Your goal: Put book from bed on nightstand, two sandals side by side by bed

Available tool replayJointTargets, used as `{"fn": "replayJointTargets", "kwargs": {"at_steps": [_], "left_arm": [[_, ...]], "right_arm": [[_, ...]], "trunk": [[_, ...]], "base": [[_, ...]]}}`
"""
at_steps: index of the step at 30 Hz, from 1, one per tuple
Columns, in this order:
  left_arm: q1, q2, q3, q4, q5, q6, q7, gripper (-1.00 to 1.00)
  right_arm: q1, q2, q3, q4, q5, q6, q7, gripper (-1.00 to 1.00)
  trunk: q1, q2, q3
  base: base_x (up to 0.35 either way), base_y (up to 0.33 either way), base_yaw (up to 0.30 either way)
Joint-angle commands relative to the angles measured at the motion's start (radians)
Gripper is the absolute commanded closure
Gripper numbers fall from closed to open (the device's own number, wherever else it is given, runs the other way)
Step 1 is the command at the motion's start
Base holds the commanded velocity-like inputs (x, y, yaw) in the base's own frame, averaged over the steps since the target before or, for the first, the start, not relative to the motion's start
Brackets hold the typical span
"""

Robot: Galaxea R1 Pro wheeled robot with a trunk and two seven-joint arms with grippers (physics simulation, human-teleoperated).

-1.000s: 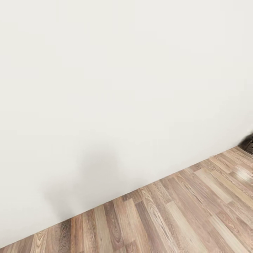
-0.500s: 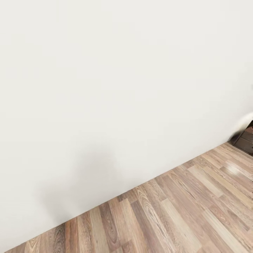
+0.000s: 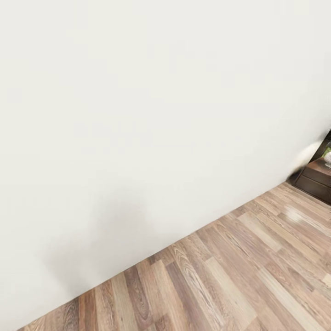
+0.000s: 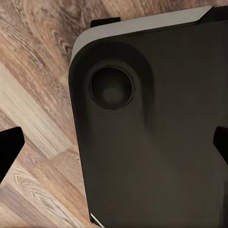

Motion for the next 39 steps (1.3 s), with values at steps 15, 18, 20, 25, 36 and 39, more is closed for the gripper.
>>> {"fn": "replayJointTargets", "kwargs": {"at_steps": [15,18,20,25,36,39], "left_arm": [[-0.001,0.0,-0.009,0.001,0.009,-0.004,0.004,-1.0],[-0.001,0.0,-0.009,0.001,0.009,-0.004,0.005,-1.0],[-0.001,0.0,-0.009,0.001,0.009,-0.004,0.005,-1.0],[-0.001,0.0,-0.009,0.001,0.009,-0.004,0.005,-1.0],[-0.001,0.0,-0.009,0.001,0.009,-0.004,0.004,-1.0],[-0.001,0.0,-0.009,0.001,0.009,-0.004,0.004,-1.0]], "right_arm": [[-0.001,0.002,0.008,0.002,-0.006,0.007,-0.002,-1.0],[-0.001,0.003,0.008,0.003,-0.007,0.007,-0.002,-1.0],[-0.001,0.004,0.008,0.003,-0.007,0.008,-0.002,-1.0],[-0.001,0.005,0.008,0.003,-0.008,0.008,-0.002,-1.0],[-0.001,0.007,0.009,0.005,-0.008,0.008,-0.001,-1.0],[-0.001,0.007,0.008,0.005,-0.009,0.008,-0.002,-1.0]], "trunk": [[0.0,0.0,-0.001],[0.0,0.0,-0.001],[0.0,0.0,-0.001],[0.0,0.0,-0.001],[0.0,0.0,-0.001],[0.0,0.0,-0.001]], "base": [[0.0,0.0,-0.031],[0.0,0.0,-0.006],[0.0,0.0,-0.004],[0.0,0.0,-0.002],[0.0,0.0,0.0],[0.0,0.0,0.0]]}}
